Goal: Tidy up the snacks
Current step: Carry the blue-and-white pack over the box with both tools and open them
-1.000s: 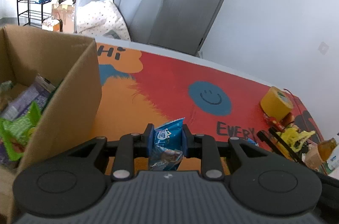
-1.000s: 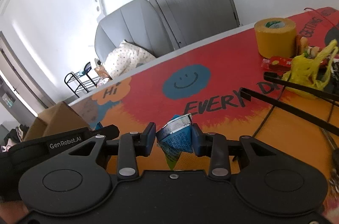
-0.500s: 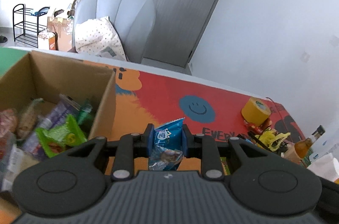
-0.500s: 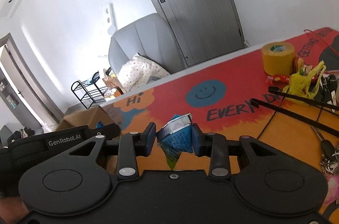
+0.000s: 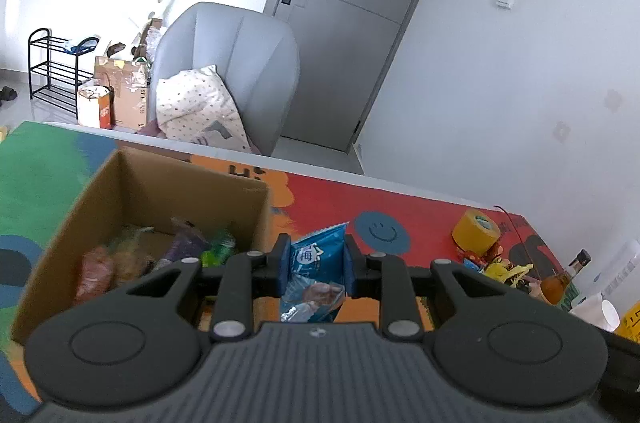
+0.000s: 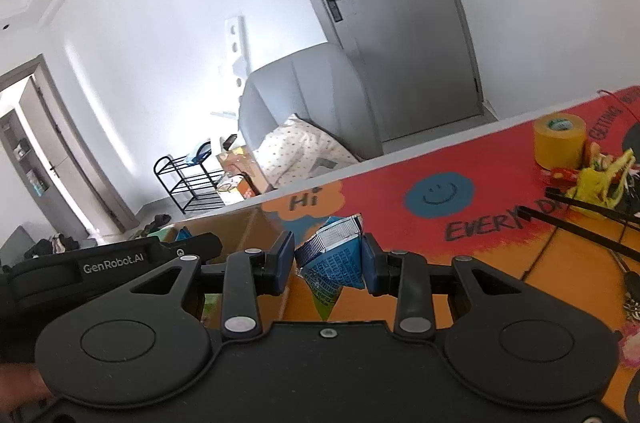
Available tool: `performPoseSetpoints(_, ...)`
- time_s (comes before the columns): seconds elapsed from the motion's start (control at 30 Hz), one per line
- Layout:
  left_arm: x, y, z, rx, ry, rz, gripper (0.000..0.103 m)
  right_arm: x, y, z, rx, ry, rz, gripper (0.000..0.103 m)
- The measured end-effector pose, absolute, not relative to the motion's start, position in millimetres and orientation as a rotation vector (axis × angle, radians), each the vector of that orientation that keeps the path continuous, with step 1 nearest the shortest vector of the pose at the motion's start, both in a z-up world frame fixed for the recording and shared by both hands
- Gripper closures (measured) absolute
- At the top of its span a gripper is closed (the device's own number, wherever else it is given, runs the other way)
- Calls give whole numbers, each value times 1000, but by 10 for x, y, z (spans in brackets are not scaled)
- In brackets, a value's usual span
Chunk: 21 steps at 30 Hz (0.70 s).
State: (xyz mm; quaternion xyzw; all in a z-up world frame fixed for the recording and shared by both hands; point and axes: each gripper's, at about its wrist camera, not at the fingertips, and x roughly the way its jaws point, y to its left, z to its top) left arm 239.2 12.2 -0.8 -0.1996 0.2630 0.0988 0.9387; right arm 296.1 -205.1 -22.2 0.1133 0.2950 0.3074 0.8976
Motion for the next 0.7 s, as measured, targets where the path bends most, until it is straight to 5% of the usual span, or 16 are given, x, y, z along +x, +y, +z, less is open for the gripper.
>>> performPoseSetpoints(0.7, 1986, 848, 221, -442, 486, 247, 78, 2782, -1389, 18, 156, 573, 720, 69)
